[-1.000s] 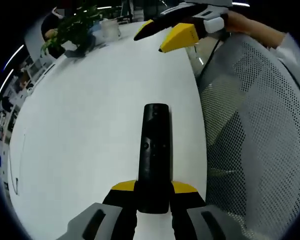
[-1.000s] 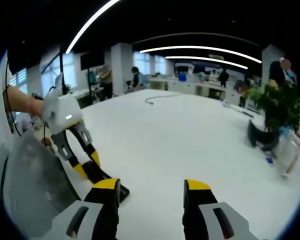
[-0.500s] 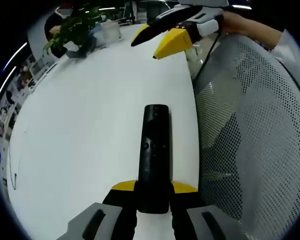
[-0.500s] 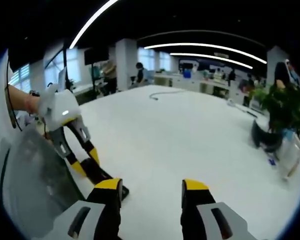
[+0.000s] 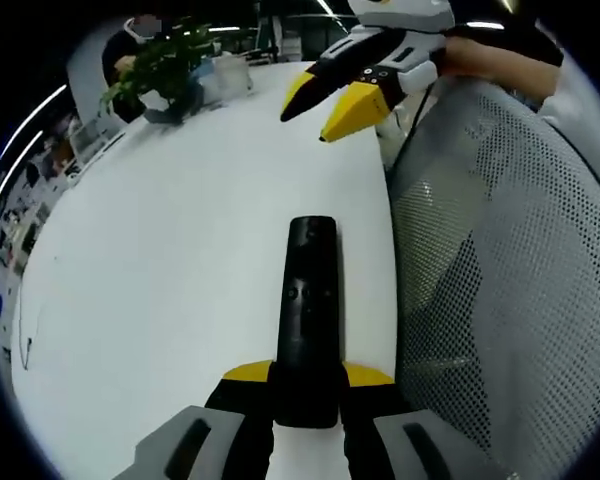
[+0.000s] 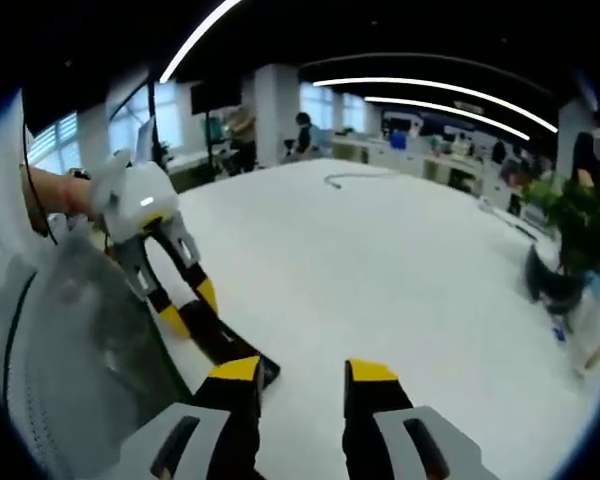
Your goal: Press the specified remote control buttons in sequence, fully releasing each button before pressing the next.
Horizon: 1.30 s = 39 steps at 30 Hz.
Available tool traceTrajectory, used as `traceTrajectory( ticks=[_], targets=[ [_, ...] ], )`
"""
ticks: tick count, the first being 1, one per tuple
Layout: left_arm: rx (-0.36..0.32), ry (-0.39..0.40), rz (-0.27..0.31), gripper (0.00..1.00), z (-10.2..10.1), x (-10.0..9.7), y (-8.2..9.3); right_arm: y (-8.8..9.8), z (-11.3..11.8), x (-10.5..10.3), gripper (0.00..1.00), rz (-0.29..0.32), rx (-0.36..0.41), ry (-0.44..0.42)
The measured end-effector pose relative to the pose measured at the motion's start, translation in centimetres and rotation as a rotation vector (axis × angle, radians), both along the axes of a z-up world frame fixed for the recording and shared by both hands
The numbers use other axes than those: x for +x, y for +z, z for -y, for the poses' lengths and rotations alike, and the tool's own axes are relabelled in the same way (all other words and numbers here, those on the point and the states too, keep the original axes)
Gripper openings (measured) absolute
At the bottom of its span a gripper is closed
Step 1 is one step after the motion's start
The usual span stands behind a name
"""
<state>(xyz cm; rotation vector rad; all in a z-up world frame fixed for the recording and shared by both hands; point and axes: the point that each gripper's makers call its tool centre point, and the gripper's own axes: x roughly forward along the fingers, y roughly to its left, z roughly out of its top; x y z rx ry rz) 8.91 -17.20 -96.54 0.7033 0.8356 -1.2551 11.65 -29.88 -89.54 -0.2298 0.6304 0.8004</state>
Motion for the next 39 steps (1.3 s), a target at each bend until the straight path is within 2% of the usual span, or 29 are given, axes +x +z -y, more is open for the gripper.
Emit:
traceTrajectory(
  ticks=[4, 7, 11, 14, 19, 21, 23, 26, 30, 36, 39],
  targets=[
    [-0.053, 0.013, 0.003, 0.24, 0.0, -0.1, 0.0, -0.9, -0.8, -0.8, 0.24, -0.044, -0.033, 0.058],
    [-0.087, 0.021, 0.002, 0.24, -0.1, -0.1, 0.1, -2.1, -1.1, -1.7, 0.2, -0.091, -0.097, 0.119],
    [-0.128, 0.001, 0.009, 0.24, -0.1, -0.1, 0.1, -3.0, -2.0, -3.0, 0.19, -0.125, -0.146, 0.21],
    [-0.149, -0.055, 0.007, 0.24, 0.0, -0.4, 0.2, -3.5, -2.5, -3.8, 0.14, -0.146, -0.176, 0.268],
    [-0.166, -0.142, 0.005, 0.24, 0.1, -0.8, 0.3, -4.3, -2.6, -4.6, 0.04, -0.184, -0.208, 0.315],
    [-0.174, -0.163, 0.005, 0.24, 0.1, -0.8, 0.3, -4.4, -2.7, -4.6, 0.0, -0.193, -0.214, 0.336],
    [-0.197, -0.195, 0.002, 0.24, 0.1, -1.0, 0.3, -4.6, -2.9, -4.4, 0.0, -0.205, -0.215, 0.343],
    [-0.215, -0.191, -0.003, 0.24, 0.0, -1.0, 0.3, -4.7, -3.3, -4.2, 0.0, -0.215, -0.212, 0.355],
    [-0.224, -0.187, -0.002, 0.24, 0.2, -0.9, 0.3, -5.6, -3.8, -4.3, 0.0, -0.221, -0.262, 0.418],
    [-0.23, -0.173, -0.001, 0.24, 0.2, -0.9, 0.2, -5.7, -3.6, -4.0, 0.0, -0.237, -0.276, 0.43],
    [-0.234, -0.163, 0.001, 0.24, 0.2, -0.9, 0.2, -5.6, -3.6, -3.8, 0.0, -0.212, -0.303, 0.446]
  ],
)
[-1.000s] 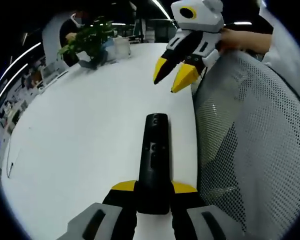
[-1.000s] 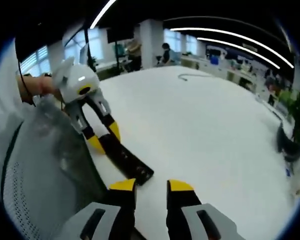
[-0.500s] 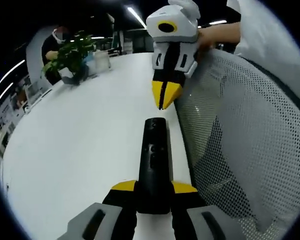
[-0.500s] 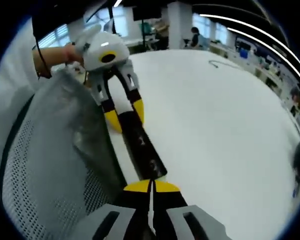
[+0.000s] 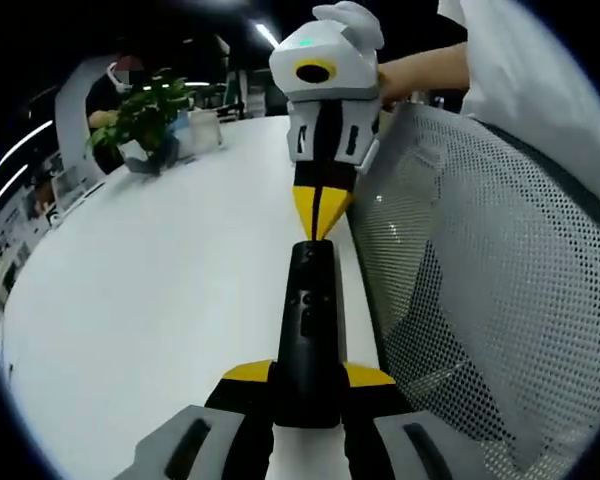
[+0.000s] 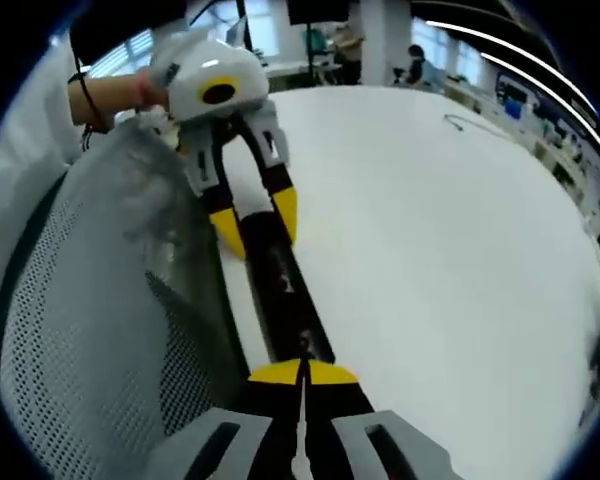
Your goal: Press the specified remote control buttons in sequence, fully releasing each button before pressing the next.
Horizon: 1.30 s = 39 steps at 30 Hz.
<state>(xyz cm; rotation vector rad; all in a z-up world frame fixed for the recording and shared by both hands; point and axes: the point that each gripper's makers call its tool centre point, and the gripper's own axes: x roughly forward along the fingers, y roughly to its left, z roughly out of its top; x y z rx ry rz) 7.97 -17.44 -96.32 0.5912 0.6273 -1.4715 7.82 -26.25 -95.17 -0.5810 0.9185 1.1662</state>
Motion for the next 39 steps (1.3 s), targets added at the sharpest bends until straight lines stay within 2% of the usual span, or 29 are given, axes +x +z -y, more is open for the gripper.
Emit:
traceTrajectory(
  ticks=[2, 5, 6, 7, 8, 11, 14, 15, 18, 19, 20, 21, 23, 27, 31, 39],
  targets=[
    [-0.006, 0.015, -0.001, 0.24, 0.0, 0.0, 0.0, 0.3, -0.2, 0.3, 0.0, 0.028, -0.001, 0.018],
    [-0.019, 0.033, -0.004, 0.24, 0.1, 0.0, 0.0, -0.2, -0.4, 0.3, 0.0, 0.003, -0.017, 0.027],
    [-0.024, 0.037, -0.003, 0.25, 0.1, -0.1, 0.0, -0.7, -0.2, 0.1, 0.0, 0.005, -0.049, 0.052],
    [-0.027, 0.041, -0.003, 0.25, 0.1, -0.1, 0.0, -0.3, -0.5, 0.1, 0.0, 0.024, -0.034, 0.098],
    [-0.031, 0.047, -0.004, 0.25, 0.1, 0.0, 0.0, -0.4, -0.4, 0.0, 0.0, 0.018, -0.048, 0.08],
    [-0.038, 0.068, -0.009, 0.25, 0.1, 0.0, 0.0, -0.5, -0.4, -0.1, 0.0, 0.048, -0.076, 0.159],
    [-0.079, 0.132, -0.089, 0.31, 0.4, -0.4, 0.3, -0.5, -0.5, -0.1, 0.0, 0.045, -0.108, 0.163],
    [-0.085, 0.155, -0.098, 0.32, 0.3, -0.4, 0.3, -0.6, -0.5, -0.1, 0.0, 0.047, -0.121, 0.176],
    [-0.087, 0.183, -0.075, 0.33, 0.3, -0.3, 0.2, -0.6, -0.5, -0.1, 0.0, 0.058, -0.143, 0.219],
    [-0.081, 0.191, -0.053, 0.3, 0.3, -0.2, 0.1, -0.6, -0.5, -0.1, 0.0, 0.059, -0.143, 0.221],
    [-0.066, 0.193, -0.019, 0.27, 0.1, 0.1, 0.0, -0.6, -0.5, -0.1, 0.0, 0.057, -0.135, 0.215],
    [-0.065, 0.162, -0.002, 0.26, 0.5, -0.1, 0.1, -0.5, -0.6, -0.1, 0.0, 0.055, -0.124, 0.202],
    [-0.04, 0.166, 0.011, 0.26, 0.3, -0.3, 0.0, -0.5, -0.5, 0.0, 0.0, 0.05, -0.092, 0.168],
    [-0.047, 0.168, 0.01, 0.26, 0.2, -0.3, 0.0, -0.2, -0.5, -0.1, 0.0, 0.038, -0.046, 0.112],
    [-0.058, 0.164, 0.01, 0.26, 0.1, -0.3, 0.0, 0.0, -1.1, -0.3, 0.0, 0.032, -0.021, 0.111],
    [-0.071, 0.161, 0.006, 0.26, 0.1, -0.3, 0.0, -0.4, -1.5, -0.2, 0.0, 0.049, -0.066, 0.178]
  ],
)
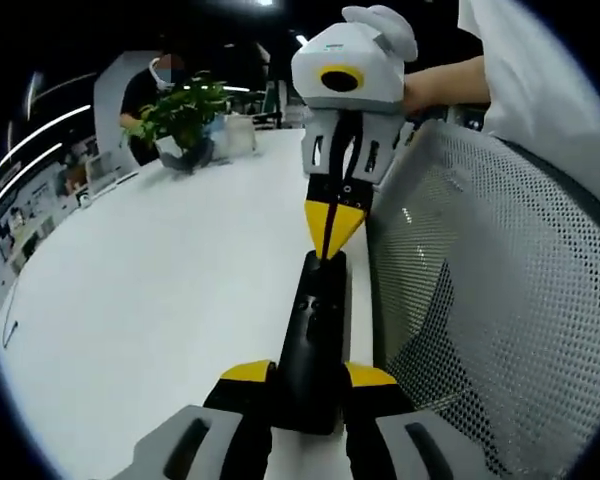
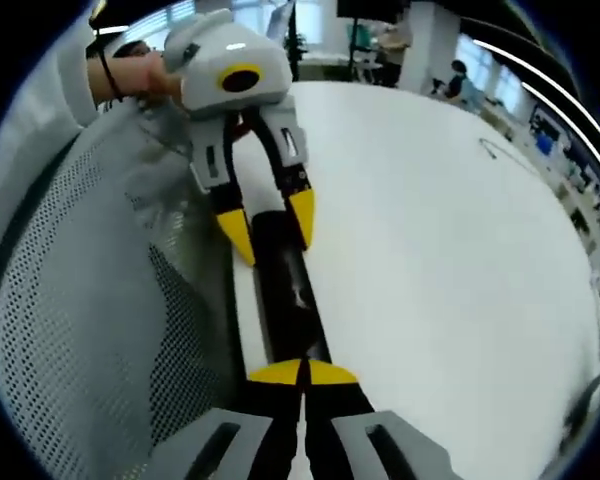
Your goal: Press the specified remote control buttons in sequence, fully releasing each button before pressing the next.
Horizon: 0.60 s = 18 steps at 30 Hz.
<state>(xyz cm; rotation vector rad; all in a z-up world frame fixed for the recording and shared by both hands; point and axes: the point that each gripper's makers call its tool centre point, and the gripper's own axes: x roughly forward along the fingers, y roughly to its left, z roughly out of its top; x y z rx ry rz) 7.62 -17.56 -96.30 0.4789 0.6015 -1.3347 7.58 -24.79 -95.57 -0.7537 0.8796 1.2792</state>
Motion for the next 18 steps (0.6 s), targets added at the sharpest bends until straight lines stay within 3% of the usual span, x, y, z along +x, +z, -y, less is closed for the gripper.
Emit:
traceTrajectory(
  ticks=[8, 13, 18],
  targets=[
    [-0.014, -0.011, 0.001, 0.26, 0.0, 0.0, 0.0, -0.2, -0.1, 0.0, 0.0, 0.014, -0.084, 0.077],
    [-0.019, -0.009, 0.002, 0.26, 0.0, 0.0, 0.0, 0.2, 0.0, 0.0, 0.0, -0.045, -0.009, -0.029],
    [-0.019, -0.009, 0.003, 0.26, 0.0, 0.0, 0.1, 0.6, -1.0, -0.2, 0.0, -0.023, 0.019, -0.007]
  ],
)
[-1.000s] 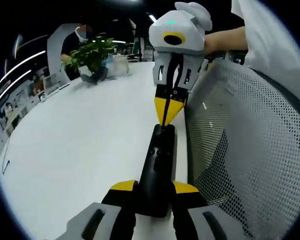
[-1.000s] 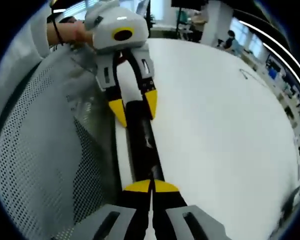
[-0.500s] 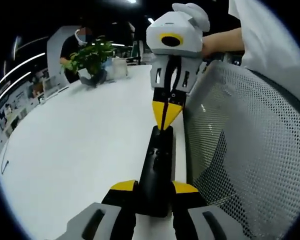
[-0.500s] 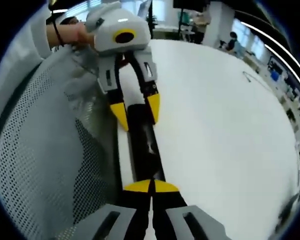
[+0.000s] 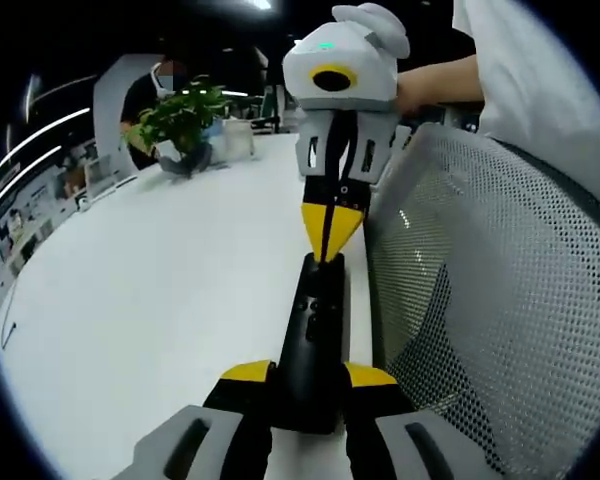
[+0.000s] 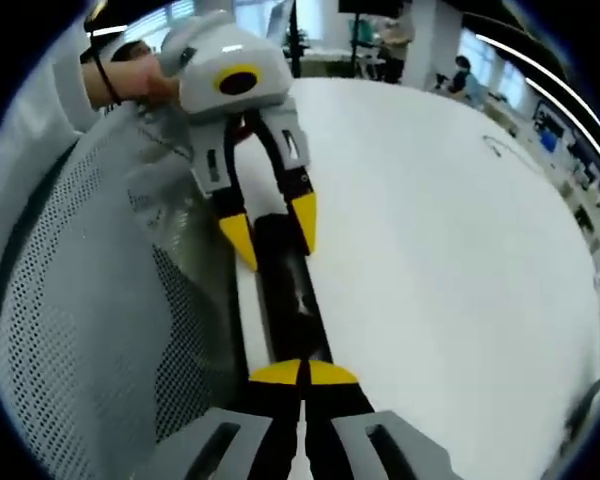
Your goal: Press the specified remote control buttons in sequence, fully releasing each button before pressing the next.
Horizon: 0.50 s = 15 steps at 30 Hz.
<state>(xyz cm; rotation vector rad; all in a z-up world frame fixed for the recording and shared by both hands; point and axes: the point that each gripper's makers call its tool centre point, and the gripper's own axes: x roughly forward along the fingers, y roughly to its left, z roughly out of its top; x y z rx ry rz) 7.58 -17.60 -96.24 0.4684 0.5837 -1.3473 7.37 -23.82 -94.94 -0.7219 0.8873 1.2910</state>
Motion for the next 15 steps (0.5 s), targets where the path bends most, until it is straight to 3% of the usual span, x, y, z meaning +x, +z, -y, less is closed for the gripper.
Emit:
traceTrajectory(
  ticks=[4, 6, 15],
  targets=[
    [0.0, 0.0, 0.0, 0.26, -0.03, -0.01, 0.0, -0.47, -0.55, -0.23, 0.0, -0.002, -0.016, 0.028],
    [0.0, 0.0, 0.0, 0.26, -0.05, -0.03, 0.0, -0.61, -0.54, -0.17, 0.0, 0.028, -0.035, 0.073],
    [0.0, -0.006, 0.001, 0.26, -0.05, -0.04, -0.02, -0.72, -0.46, -0.17, 0.0, 0.043, -0.08, 0.097]
  ],
)
